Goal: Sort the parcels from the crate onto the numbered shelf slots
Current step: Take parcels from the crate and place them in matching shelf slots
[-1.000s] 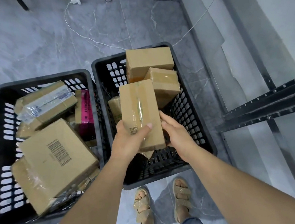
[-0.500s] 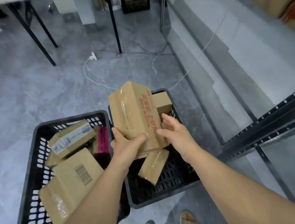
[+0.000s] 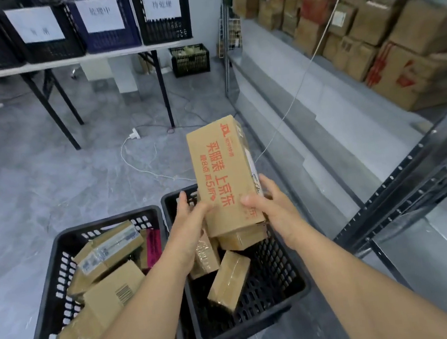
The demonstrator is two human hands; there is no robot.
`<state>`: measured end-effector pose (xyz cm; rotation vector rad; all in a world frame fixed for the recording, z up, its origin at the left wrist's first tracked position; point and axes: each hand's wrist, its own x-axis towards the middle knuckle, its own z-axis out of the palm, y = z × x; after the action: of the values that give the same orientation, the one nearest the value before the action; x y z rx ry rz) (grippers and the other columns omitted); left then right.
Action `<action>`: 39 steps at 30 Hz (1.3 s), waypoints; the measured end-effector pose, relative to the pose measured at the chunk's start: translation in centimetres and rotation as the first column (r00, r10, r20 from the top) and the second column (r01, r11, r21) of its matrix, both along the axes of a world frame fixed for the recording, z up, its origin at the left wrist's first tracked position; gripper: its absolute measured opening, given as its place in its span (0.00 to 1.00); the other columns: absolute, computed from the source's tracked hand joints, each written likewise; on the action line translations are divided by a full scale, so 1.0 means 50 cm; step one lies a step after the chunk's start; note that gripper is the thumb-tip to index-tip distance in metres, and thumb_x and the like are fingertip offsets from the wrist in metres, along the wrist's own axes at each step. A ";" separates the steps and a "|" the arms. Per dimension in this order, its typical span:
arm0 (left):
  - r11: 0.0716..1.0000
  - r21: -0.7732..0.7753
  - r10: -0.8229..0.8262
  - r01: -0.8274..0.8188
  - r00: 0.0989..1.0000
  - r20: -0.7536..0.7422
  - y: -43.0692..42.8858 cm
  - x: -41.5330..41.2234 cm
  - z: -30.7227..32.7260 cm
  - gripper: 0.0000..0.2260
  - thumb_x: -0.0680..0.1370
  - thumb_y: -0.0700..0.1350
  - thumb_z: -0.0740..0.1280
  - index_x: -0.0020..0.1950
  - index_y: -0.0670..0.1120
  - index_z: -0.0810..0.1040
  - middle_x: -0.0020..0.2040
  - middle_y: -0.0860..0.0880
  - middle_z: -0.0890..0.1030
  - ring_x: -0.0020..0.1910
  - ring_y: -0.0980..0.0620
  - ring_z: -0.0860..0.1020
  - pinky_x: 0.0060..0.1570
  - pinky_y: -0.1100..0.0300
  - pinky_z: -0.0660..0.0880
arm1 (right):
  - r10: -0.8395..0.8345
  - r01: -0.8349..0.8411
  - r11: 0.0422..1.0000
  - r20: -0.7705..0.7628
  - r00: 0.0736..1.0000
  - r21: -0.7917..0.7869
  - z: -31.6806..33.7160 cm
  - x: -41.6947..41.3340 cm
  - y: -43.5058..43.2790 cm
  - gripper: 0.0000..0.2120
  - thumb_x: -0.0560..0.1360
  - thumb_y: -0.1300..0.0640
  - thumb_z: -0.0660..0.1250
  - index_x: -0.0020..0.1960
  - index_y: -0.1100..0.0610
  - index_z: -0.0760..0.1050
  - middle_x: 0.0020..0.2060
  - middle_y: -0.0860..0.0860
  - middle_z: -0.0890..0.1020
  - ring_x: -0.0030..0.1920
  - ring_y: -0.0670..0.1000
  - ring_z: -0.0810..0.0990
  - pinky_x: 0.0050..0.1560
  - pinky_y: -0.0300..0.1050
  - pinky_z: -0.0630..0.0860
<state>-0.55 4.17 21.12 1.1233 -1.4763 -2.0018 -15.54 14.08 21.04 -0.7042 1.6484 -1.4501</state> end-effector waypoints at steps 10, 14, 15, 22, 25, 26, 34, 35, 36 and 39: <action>0.964 -0.225 -0.136 0.142 0.990 0.044 0.047 -0.073 0.040 0.41 0.67 0.55 0.75 0.73 0.61 0.54 0.64 0.57 0.73 0.61 0.54 0.75 0.63 0.50 0.73 | -0.041 0.232 0.953 -0.671 0.740 0.197 0.047 0.036 0.061 0.51 0.63 0.36 0.70 0.76 0.40 0.42 0.68 0.47 0.59 0.71 0.49 0.57 0.70 0.53 0.62; 0.968 -0.123 -0.223 0.217 0.974 -0.043 0.044 -0.067 0.044 0.29 0.71 0.51 0.72 0.66 0.64 0.63 0.61 0.55 0.79 0.58 0.52 0.78 0.62 0.48 0.73 | -0.071 0.130 0.985 -0.424 0.903 0.114 0.077 0.012 0.122 0.51 0.62 0.41 0.75 0.76 0.40 0.50 0.69 0.43 0.63 0.69 0.45 0.63 0.67 0.45 0.63; 0.963 -0.081 -0.263 0.257 0.961 -0.078 0.045 -0.066 0.045 0.32 0.68 0.52 0.72 0.69 0.63 0.64 0.60 0.54 0.80 0.58 0.50 0.79 0.62 0.47 0.73 | -0.100 0.127 0.989 -0.308 0.946 0.069 0.082 0.002 0.143 0.51 0.61 0.41 0.76 0.76 0.41 0.52 0.70 0.43 0.64 0.69 0.45 0.65 0.68 0.48 0.65; 0.857 -0.002 -0.500 0.515 0.832 -0.241 0.106 -0.101 0.059 0.39 0.60 0.50 0.72 0.71 0.52 0.67 0.59 0.47 0.82 0.57 0.44 0.80 0.62 0.42 0.72 | -0.073 0.076 0.997 -0.092 0.993 0.024 0.106 -0.033 0.293 0.50 0.57 0.44 0.79 0.74 0.38 0.58 0.67 0.43 0.73 0.66 0.44 0.73 0.69 0.51 0.69; 0.812 -0.020 -0.564 0.583 0.775 -0.285 0.159 -0.135 0.072 0.37 0.60 0.48 0.71 0.69 0.52 0.68 0.58 0.46 0.82 0.55 0.45 0.81 0.52 0.48 0.79 | -0.135 0.136 0.991 -0.120 0.984 0.006 0.125 -0.028 0.358 0.48 0.59 0.50 0.77 0.73 0.38 0.57 0.61 0.41 0.78 0.60 0.37 0.76 0.54 0.34 0.76; 0.797 -0.027 -0.585 0.603 0.760 -0.285 0.179 -0.145 0.078 0.37 0.60 0.48 0.71 0.69 0.52 0.68 0.58 0.46 0.82 0.55 0.45 0.81 0.53 0.47 0.79 | -0.166 0.168 0.986 -0.127 0.978 0.002 0.130 -0.028 0.384 0.48 0.60 0.52 0.77 0.74 0.39 0.57 0.60 0.41 0.78 0.57 0.36 0.77 0.50 0.31 0.75; 0.635 -0.156 -0.761 0.757 0.578 -0.293 0.405 -0.208 0.134 0.37 0.61 0.49 0.69 0.70 0.49 0.68 0.63 0.44 0.79 0.63 0.39 0.76 0.66 0.35 0.66 | -0.471 0.478 0.878 -0.241 0.848 -0.034 0.180 0.023 0.640 0.45 0.62 0.57 0.77 0.72 0.38 0.59 0.56 0.47 0.81 0.55 0.44 0.81 0.54 0.43 0.79; 0.610 -0.173 -0.781 0.773 0.549 -0.298 0.439 -0.208 0.144 0.37 0.61 0.49 0.69 0.71 0.49 0.68 0.64 0.44 0.78 0.63 0.39 0.75 0.66 0.35 0.66 | -0.500 0.506 0.861 -0.255 0.828 -0.047 0.190 0.036 0.674 0.45 0.62 0.57 0.76 0.72 0.38 0.60 0.55 0.48 0.81 0.54 0.43 0.81 0.50 0.40 0.80; 0.581 -0.191 -0.801 0.791 0.516 -0.303 0.472 -0.206 0.156 0.37 0.62 0.49 0.68 0.71 0.49 0.68 0.64 0.43 0.78 0.63 0.39 0.75 0.65 0.36 0.67 | -0.524 0.529 0.847 -0.266 0.809 -0.061 0.200 0.050 0.708 0.44 0.61 0.57 0.76 0.71 0.38 0.60 0.55 0.48 0.81 0.53 0.43 0.81 0.48 0.38 0.79; 0.501 -0.242 -0.855 0.831 0.432 -0.287 0.564 -0.193 0.191 0.37 0.61 0.50 0.68 0.71 0.50 0.67 0.64 0.44 0.78 0.61 0.40 0.77 0.60 0.42 0.73 | -0.589 0.589 0.802 -0.303 0.750 -0.100 0.232 0.093 0.802 0.43 0.57 0.53 0.77 0.66 0.32 0.63 0.55 0.47 0.82 0.55 0.45 0.81 0.49 0.41 0.79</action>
<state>-10.21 32.40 30.68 -0.2143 -2.0852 -2.5298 -10.91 54.17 32.66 -0.4387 2.2702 -1.8391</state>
